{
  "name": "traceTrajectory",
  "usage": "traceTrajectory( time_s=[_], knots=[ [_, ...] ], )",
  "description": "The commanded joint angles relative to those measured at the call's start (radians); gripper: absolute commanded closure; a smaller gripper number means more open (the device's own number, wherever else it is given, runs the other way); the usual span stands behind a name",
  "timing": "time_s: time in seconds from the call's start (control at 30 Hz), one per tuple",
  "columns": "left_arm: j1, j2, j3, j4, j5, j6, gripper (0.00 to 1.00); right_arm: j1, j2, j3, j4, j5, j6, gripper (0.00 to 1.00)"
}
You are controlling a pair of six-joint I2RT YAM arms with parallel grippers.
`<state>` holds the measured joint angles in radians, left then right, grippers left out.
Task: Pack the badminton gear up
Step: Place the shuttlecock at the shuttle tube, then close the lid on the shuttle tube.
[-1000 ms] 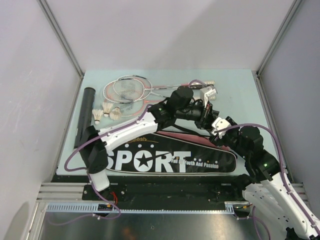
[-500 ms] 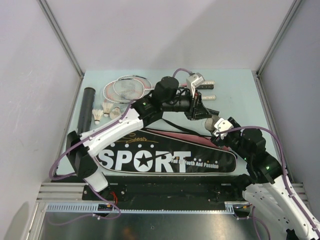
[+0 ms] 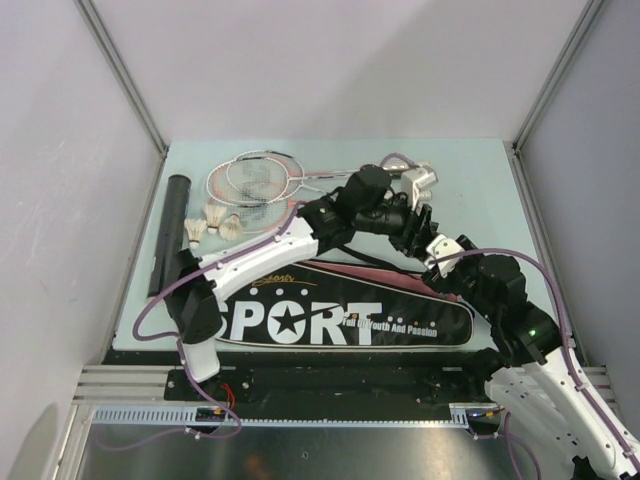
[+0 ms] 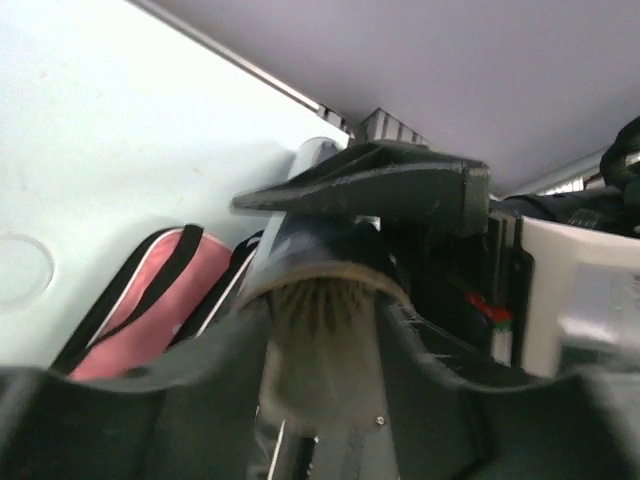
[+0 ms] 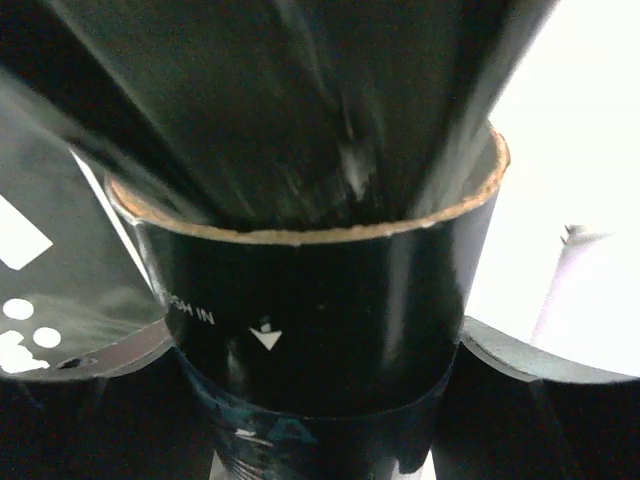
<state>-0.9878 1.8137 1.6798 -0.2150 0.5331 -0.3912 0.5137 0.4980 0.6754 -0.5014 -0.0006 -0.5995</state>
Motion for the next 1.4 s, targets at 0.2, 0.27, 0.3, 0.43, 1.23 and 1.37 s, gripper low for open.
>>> traceTrajectory(
  time_s=[0.2,0.27,0.3,0.43,1.23,1.37],
  knots=[
    [0.093,-0.347,-0.172,0.194,-0.225,0.111,0.07,0.0,-0.056,0.029,-0.025,0.39,0.05,0.76],
    [0.151,-0.332,-0.222,0.21,-0.223,0.069,0.12,0.0,-0.076,0.029,-0.028,0.447,0.058,0.76],
    [0.17,-0.321,-0.232,0.21,-0.226,0.031,0.2,-0.001,-0.084,0.027,-0.028,0.455,0.058,0.76],
    [0.204,-0.188,-0.224,0.21,-0.217,0.023,0.28,-0.004,-0.121,0.027,-0.026,0.455,0.066,0.76],
    [-0.008,0.63,0.402,-0.035,-0.532,0.272,0.49,-0.003,-0.205,0.024,0.049,0.364,0.083,0.76],
    [-0.006,0.667,0.446,-0.057,-0.593,0.301,0.52,-0.003,-0.223,0.024,0.034,0.353,0.078,0.76]
  ],
)
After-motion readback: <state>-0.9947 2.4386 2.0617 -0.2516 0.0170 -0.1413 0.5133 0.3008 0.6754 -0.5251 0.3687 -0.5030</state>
